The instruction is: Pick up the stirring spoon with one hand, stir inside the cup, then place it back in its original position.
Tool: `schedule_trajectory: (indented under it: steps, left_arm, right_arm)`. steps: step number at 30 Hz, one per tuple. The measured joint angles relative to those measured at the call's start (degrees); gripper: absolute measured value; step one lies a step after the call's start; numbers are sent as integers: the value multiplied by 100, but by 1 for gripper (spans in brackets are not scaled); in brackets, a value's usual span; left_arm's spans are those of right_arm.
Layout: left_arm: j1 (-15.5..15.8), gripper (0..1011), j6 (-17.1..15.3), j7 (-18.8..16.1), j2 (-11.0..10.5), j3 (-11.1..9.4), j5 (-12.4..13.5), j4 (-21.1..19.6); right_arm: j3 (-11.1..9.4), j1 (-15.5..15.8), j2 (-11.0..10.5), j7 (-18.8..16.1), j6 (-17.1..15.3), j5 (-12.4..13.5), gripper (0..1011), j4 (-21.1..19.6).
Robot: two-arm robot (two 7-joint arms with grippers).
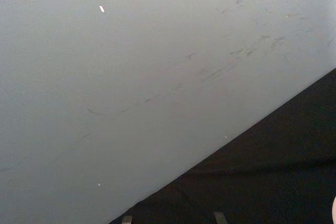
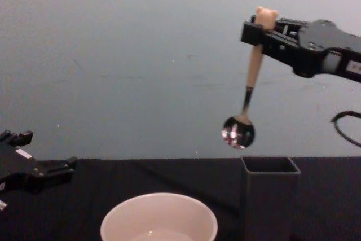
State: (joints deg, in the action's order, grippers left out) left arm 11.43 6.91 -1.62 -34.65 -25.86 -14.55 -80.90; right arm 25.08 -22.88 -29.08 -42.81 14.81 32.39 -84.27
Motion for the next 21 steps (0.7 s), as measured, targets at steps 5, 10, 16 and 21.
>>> schedule_trajectory:
  steps: [5,10,16,21]
  left_arm:
    - [0,1001,0,0,0,0,0,0]
    - [0,1001,0,0,0,0,1,0]
    - [0,1001,0,0,0,0,0,0]
    - [0,1001,0,0,0,0,0,0]
  right_arm:
    - [-143,128,-186,42,4,13,209,-93]
    - [-232,202,-275,83,26,1,209,-110]
    - [-279,248,-295,123,20,-32,209,-86]
    - [-282,265,-264,173,-40,-58,209,-43]
